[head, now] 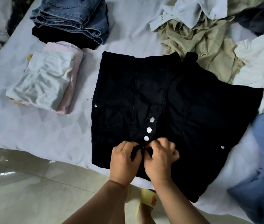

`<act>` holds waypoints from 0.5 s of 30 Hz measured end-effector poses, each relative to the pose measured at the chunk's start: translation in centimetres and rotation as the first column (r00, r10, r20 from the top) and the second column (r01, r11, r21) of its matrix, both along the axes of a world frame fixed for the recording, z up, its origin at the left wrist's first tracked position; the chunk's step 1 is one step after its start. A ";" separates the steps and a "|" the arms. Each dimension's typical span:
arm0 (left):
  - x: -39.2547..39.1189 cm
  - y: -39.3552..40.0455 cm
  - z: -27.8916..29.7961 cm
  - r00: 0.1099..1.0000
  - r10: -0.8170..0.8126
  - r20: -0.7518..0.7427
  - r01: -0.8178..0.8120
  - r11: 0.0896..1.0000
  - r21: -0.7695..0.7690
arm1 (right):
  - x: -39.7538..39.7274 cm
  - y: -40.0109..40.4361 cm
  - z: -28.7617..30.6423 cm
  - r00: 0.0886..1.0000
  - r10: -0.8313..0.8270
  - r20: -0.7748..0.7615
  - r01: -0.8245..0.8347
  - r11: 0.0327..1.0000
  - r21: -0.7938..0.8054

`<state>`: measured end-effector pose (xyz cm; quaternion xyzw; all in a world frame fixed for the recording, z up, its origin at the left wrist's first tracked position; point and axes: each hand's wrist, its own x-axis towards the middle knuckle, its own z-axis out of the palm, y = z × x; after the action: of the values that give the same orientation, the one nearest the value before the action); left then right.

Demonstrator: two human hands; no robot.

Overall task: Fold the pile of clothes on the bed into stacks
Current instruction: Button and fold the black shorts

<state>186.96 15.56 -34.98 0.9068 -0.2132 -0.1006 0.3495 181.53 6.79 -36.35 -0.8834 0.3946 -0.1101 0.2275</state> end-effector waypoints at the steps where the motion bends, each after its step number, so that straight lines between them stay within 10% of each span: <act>1: 0.2 -0.2 0.3 0.999 0.034 -0.023 -0.034 0.999 -0.005 | -0.2 0.1 0.2 1.000 0.013 0.007 -0.013 1.000 0.014; 10: 0.6 0.7 0.1 0.979 -0.202 0.007 0.202 0.979 0.009 | -1.9 -0.3 0.7 0.967 0.211 0.140 -0.226 0.969 0.100; 15: 2.2 1.0 1.8 0.885 -0.361 -0.295 0.329 0.932 -0.153 | -2.2 -0.1 0.6 0.973 0.147 0.178 -0.183 0.962 0.204</act>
<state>189.15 16.58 -33.19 0.8077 -0.3166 -0.2954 0.4001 179.30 6.69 -35.76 -0.8710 0.3093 -0.1175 0.3631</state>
